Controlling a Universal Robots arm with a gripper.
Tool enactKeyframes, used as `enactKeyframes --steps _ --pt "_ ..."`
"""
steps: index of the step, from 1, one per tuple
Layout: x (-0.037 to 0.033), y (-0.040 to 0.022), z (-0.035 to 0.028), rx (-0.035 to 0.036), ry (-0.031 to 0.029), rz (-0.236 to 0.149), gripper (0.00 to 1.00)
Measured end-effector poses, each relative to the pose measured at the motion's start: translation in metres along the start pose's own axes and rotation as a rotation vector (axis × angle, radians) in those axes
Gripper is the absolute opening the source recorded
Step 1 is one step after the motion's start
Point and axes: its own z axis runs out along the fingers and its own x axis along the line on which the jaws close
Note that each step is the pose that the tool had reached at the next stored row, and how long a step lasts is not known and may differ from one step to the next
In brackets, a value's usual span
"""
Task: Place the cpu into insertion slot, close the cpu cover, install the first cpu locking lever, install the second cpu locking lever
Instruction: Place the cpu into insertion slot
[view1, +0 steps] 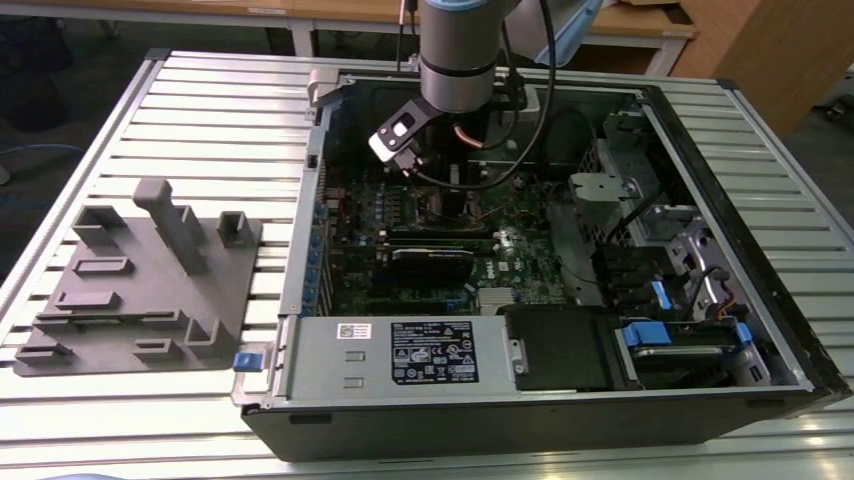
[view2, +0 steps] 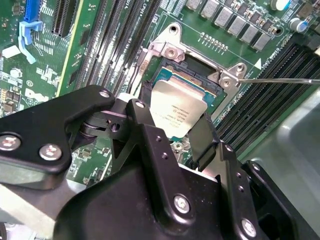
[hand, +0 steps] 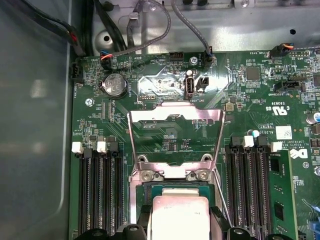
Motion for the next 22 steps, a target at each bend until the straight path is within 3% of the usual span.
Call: enactKeyframes --steps 22 --pt "0.0005 -0.0019 0.0023 -0.0001 0.0010 -0.002 0.54"
